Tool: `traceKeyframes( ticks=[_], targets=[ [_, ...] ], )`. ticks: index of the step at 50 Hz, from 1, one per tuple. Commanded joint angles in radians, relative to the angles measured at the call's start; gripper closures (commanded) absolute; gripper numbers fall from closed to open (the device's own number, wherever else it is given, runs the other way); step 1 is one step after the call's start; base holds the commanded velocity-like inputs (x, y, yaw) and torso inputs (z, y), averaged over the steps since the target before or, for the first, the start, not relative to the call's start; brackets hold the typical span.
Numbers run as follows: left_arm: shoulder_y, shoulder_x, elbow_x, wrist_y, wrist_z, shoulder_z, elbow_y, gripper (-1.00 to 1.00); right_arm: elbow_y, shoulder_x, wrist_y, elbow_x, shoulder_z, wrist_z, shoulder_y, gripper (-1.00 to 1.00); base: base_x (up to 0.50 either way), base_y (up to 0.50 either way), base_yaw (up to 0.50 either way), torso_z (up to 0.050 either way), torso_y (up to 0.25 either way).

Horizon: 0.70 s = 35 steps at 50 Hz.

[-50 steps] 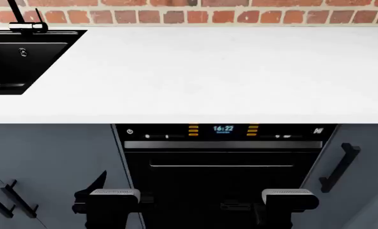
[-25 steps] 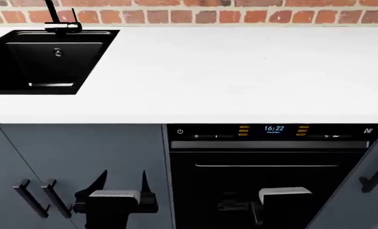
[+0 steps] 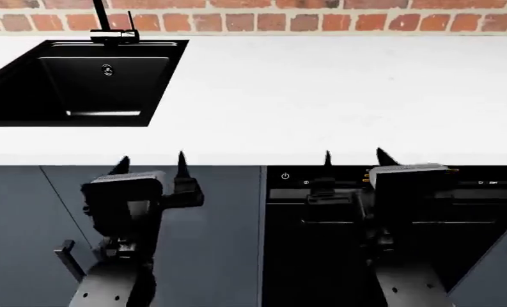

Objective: Pick and place the shaker into the drawer. Then close the cabinet.

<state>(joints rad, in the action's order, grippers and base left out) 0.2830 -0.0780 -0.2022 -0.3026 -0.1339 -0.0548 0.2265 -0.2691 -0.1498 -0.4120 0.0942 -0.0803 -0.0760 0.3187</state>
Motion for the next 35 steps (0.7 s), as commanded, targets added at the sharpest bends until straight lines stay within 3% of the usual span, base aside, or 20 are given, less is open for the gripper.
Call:
traceKeyframes(
  ticks=[1,5,12,14,15,19,26,30,35],
  targets=[
    [0.960,0.051,-0.211,-0.675,-0.174,0.111,0.140,-1.00,-0.087,-0.123,-0.695,0.022,-0.088,0.066,0.999,-1.00,0.00,0.00,0.00,0.000,0.000],
    [1.373,0.055,-0.181,-0.573,-0.167,0.101,-0.200,-1.00,0.334,-0.098,-0.515,-0.018,-0.207,0.148,1.521,-1.00,0.00,0.00,0.00,0.000,0.000],
    [1.884,0.062,-0.085,-0.121,-0.144,0.083,-1.030,-1.00,1.175,0.038,-0.100,-0.055,-0.278,0.231,2.005,-1.00,0.00,0.00,0.00,0.000,0.000],
    [2.043,0.065,-0.049,0.022,-0.089,0.049,-1.330,-1.00,1.255,0.076,-0.057,-0.170,-0.183,0.275,2.037,-1.00,0.00,0.00,0.00,0.000,0.000],
    [2.073,0.067,-0.046,0.039,-0.070,0.047,-1.413,-1.00,1.256,0.094,-0.057,-0.252,-0.111,0.303,2.037,-1.00,0.00,0.00,0.00,0.000,0.000],
    [2.073,0.074,-0.028,-0.020,-0.037,0.047,-1.390,-1.00,1.235,0.138,-0.099,-0.414,0.033,0.354,2.037,-1.00,0.00,0.00,0.00,0.000,0.000],
    [2.073,0.077,-0.117,-0.072,-0.031,-0.049,-1.467,-1.00,1.295,0.140,-0.128,-0.412,0.038,0.354,2.037,-1.00,0.00,0.00,0.00,0.000,0.000],
    [2.069,0.077,-0.225,-0.089,-0.010,-0.196,-1.500,-1.00,1.324,0.138,-0.116,-0.408,0.034,0.348,2.037,-1.00,0.00,0.00,0.00,0.047,0.059],
    [2.041,0.071,-0.293,-0.167,0.001,-0.280,-1.448,-1.00,1.333,0.132,-0.139,-0.404,0.033,0.348,2.037,-1.00,0.00,0.00,0.00,0.050,0.045]
  ],
)
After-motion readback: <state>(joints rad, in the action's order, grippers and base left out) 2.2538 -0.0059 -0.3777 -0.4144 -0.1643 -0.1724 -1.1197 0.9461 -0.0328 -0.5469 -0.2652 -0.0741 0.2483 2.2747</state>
